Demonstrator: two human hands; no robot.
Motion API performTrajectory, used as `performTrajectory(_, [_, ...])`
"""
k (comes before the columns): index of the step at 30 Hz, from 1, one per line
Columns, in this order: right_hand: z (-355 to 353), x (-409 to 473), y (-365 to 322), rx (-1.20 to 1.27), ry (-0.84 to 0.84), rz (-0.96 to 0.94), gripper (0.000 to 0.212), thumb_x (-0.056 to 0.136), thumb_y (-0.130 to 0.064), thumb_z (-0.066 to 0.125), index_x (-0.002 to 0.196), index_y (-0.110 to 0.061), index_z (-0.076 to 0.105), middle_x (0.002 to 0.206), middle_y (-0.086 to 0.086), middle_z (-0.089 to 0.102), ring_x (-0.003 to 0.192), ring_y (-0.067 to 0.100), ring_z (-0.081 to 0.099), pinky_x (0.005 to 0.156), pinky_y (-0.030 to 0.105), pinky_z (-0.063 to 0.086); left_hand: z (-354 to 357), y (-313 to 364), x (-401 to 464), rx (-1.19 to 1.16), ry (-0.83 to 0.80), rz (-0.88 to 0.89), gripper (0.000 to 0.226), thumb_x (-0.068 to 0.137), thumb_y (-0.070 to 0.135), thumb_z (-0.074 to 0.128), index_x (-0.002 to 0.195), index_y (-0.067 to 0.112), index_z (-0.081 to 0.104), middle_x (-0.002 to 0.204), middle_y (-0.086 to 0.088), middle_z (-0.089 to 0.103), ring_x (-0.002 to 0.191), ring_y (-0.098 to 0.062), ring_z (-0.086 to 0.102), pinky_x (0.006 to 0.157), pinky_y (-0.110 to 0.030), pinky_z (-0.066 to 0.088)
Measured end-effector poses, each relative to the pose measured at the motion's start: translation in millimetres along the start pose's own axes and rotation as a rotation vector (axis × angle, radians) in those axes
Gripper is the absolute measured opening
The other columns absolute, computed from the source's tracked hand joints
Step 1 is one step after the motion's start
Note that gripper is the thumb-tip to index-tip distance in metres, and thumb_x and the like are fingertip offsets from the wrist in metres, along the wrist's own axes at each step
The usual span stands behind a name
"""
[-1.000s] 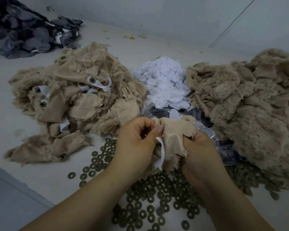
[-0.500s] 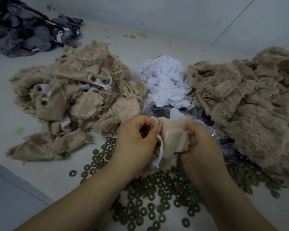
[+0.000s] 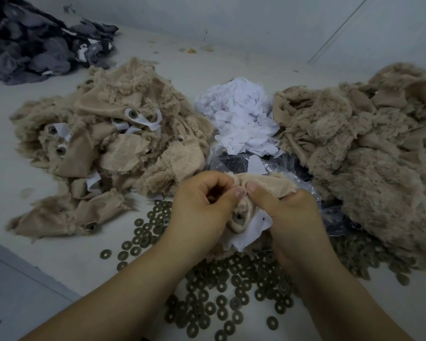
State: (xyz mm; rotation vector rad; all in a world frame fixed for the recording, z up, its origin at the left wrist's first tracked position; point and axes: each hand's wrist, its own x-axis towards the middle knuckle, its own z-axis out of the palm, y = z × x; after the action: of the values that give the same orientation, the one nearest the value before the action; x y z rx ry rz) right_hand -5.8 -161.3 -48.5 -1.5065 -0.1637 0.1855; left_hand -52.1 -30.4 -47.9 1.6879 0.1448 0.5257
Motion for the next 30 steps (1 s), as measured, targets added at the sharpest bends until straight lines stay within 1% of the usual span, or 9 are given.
performTrajectory(3, [4,2,-3,-0.077,0.051,-0.036,0.025,0.089,-0.013,0.071,0.064,-0.017,0.066,0.057,-0.012,0.069,0.056,0.001,0.067,0.056,0.021,0.055,0,1,-1,0.01,0.006,-0.014,0.02,0.088,0.001,0.067,0.07,0.01,0.065,0.064,-0.005,0.064,0.057,-0.008,0.057,0.055,-0.023,0.051])
performTrajectory(5, [5,3,-3,-0.12,0.086,-0.053,0.033,0.09,-0.012,0.069,0.059,-0.018,0.061,0.048,-0.017,0.062,0.047,-0.005,0.061,0.053,0.015,0.05,1,2,-1,0.043,0.012,-0.002,0.022,0.087,0.001,0.067,0.068,0.01,0.064,0.058,0.002,0.06,0.053,-0.004,0.053,0.051,-0.019,0.046])
performTrajectory(9, [5,-6,-2,-0.08,0.056,-0.098,0.017,0.086,-0.017,0.075,0.073,-0.024,0.068,0.069,-0.01,0.072,0.069,0.008,0.07,0.067,0.029,0.061,2,6,1,0.142,0.047,0.039,0.023,0.086,0.001,0.067,0.066,0.012,0.062,0.058,-0.001,0.059,0.047,0.0,0.048,0.044,-0.02,0.043])
performTrajectory(12, [6,-2,-5,-0.171,0.059,-0.166,0.022,0.086,-0.015,0.075,0.069,-0.024,0.065,0.062,-0.015,0.068,0.062,-0.001,0.067,0.061,0.021,0.058,3,5,2,0.138,0.071,0.026,0.021,0.086,0.002,0.066,0.067,0.011,0.062,0.059,-0.004,0.06,0.047,-0.004,0.049,0.044,-0.028,0.045])
performTrajectory(15, [8,0,-5,-0.217,0.03,-0.147,0.025,0.088,-0.011,0.072,0.068,-0.021,0.061,0.061,-0.013,0.065,0.058,-0.005,0.063,0.06,0.021,0.053,2,5,1,0.148,0.05,0.041,0.022,0.085,-0.001,0.065,0.066,0.01,0.06,0.057,-0.002,0.058,0.046,-0.001,0.047,0.041,-0.022,0.042])
performTrajectory(19, [5,-7,-4,-0.117,0.055,-0.135,0.018,0.086,-0.016,0.075,0.074,-0.027,0.067,0.074,-0.005,0.072,0.072,0.013,0.07,0.07,0.033,0.061,2,6,3,0.163,0.043,0.046,0.022,0.082,-0.001,0.068,0.067,0.011,0.06,0.06,-0.002,0.058,0.047,-0.001,0.047,0.043,-0.017,0.042])
performTrajectory(22, [5,-5,-5,-0.127,0.047,-0.137,0.023,0.089,-0.013,0.072,0.068,-0.019,0.066,0.064,-0.006,0.069,0.062,0.01,0.067,0.058,0.027,0.059,1,8,3,0.178,0.059,0.087,0.022,0.08,-0.003,0.071,0.074,0.015,0.061,0.068,0.004,0.058,0.059,-0.004,0.054,0.053,-0.021,0.049])
performTrajectory(26, [5,-4,-8,-0.062,-0.007,-0.087,0.036,0.091,-0.004,0.067,0.057,-0.016,0.065,0.05,-0.007,0.064,0.046,0.003,0.061,0.044,0.015,0.046,-1,12,2,0.265,-0.028,0.279,0.028,0.074,-0.017,0.064,0.077,0.01,0.071,0.087,0.001,0.059,0.082,-0.013,0.058,0.07,-0.021,0.049])
performTrajectory(30, [3,-3,-8,-0.002,-0.05,-0.005,0.038,0.088,-0.006,0.07,0.052,-0.018,0.068,0.051,-0.003,0.064,0.046,0.007,0.061,0.043,0.019,0.048,-6,21,3,0.317,-0.224,0.306,0.026,0.066,-0.003,0.058,0.083,0.008,0.073,0.094,-0.001,0.058,0.097,-0.02,0.055,0.083,-0.023,0.045])
